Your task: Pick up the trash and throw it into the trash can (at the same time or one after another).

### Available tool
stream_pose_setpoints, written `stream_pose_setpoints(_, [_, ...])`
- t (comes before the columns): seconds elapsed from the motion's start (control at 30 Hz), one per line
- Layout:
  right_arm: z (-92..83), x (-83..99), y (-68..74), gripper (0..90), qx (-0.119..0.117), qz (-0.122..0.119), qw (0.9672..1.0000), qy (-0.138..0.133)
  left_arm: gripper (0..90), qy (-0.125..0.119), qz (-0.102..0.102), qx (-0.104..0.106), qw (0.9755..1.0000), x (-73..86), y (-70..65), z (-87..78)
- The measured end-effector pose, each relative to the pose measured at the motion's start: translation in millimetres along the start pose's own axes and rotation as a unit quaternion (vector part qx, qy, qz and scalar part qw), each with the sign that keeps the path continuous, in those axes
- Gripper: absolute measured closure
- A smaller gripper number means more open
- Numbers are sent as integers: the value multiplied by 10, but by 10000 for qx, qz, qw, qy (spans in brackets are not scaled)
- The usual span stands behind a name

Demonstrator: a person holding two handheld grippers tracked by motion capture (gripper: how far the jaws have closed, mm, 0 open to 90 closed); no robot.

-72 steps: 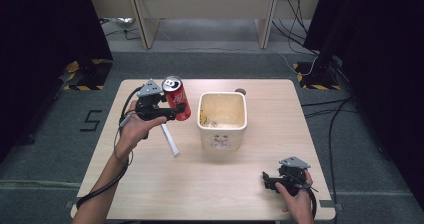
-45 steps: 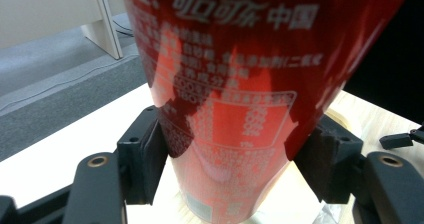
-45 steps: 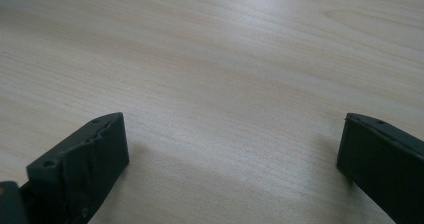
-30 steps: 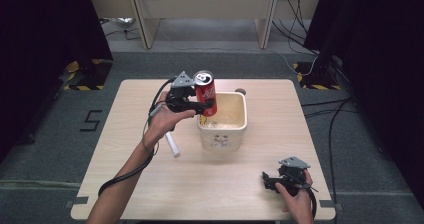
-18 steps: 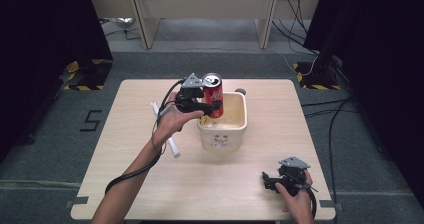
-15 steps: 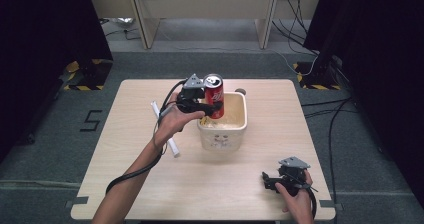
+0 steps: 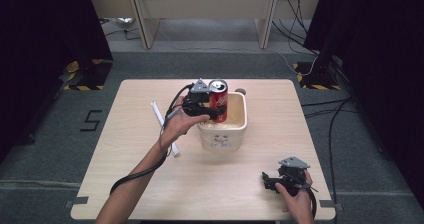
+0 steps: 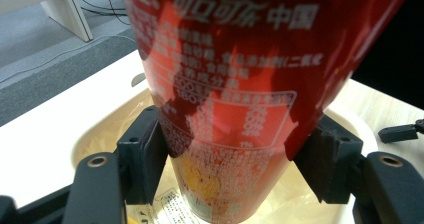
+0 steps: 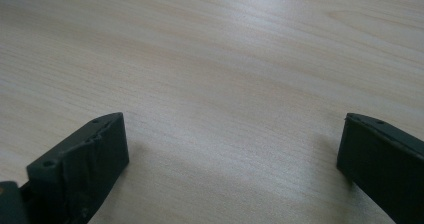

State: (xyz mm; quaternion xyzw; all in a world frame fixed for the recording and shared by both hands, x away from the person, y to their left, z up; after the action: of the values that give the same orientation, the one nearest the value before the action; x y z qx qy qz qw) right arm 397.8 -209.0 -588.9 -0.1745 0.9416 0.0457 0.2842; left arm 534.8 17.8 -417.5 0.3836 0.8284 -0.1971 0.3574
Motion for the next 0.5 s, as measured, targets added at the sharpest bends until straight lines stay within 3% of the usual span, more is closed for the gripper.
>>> stream_pose_setpoints(0.5, [-1, 2, 6, 3, -15, -7, 10000, 12, 339, 159, 38, -8, 9999, 126, 1, 133])
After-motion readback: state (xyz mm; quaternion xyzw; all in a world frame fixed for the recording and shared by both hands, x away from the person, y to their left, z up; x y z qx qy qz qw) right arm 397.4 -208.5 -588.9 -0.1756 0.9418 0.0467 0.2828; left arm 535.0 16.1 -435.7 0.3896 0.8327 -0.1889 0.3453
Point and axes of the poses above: each handheld gripper's, and its own axes: z roughly forward along the jaws, x roughly out of its underside, y roughly to its left, the point moved 10 cm from there along z, roughly forward along the jaws, and after that the axes turned 11 degrees about y, right-handed, at the moved point
